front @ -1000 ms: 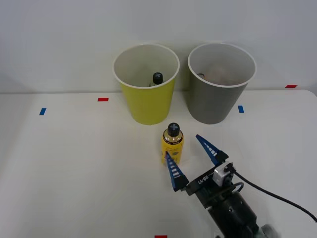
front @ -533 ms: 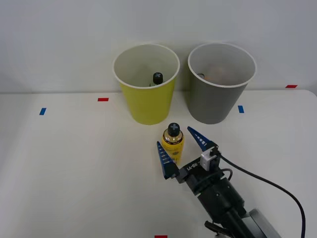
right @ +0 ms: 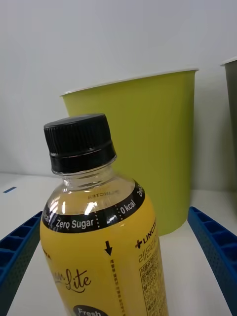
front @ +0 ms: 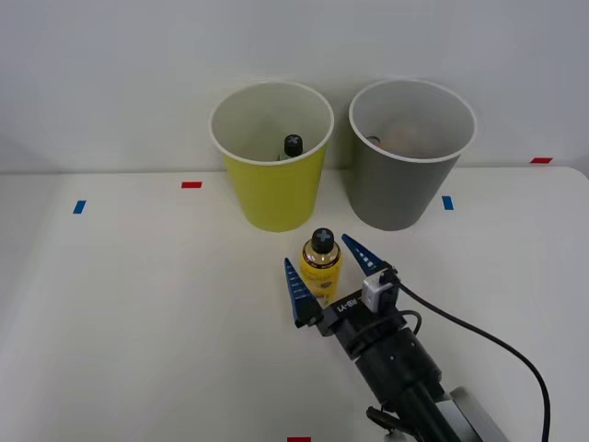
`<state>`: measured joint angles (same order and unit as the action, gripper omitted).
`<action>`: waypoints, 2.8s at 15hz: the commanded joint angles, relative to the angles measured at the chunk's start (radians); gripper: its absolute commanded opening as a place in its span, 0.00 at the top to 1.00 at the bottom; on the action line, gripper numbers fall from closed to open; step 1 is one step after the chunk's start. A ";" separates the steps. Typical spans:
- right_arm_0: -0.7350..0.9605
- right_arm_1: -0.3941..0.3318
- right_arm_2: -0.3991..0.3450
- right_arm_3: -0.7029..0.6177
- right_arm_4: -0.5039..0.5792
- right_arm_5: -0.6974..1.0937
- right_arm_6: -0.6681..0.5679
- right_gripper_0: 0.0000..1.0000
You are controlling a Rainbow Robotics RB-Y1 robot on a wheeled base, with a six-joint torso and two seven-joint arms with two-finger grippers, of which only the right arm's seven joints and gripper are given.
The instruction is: Put cans in the gray bin, plastic bottles in the light green bin
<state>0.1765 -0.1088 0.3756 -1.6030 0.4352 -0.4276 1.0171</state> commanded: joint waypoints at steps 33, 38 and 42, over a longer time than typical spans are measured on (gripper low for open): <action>0.008 0.060 -0.020 0.000 0.066 0.043 0.112 0.73; 0.011 0.061 -0.015 0.000 0.051 0.043 0.112 1.00; 0.018 0.061 -0.003 -0.002 0.019 0.039 0.113 1.00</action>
<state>0.1907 -0.0475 0.3697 -1.6035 0.4636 -0.3857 1.1301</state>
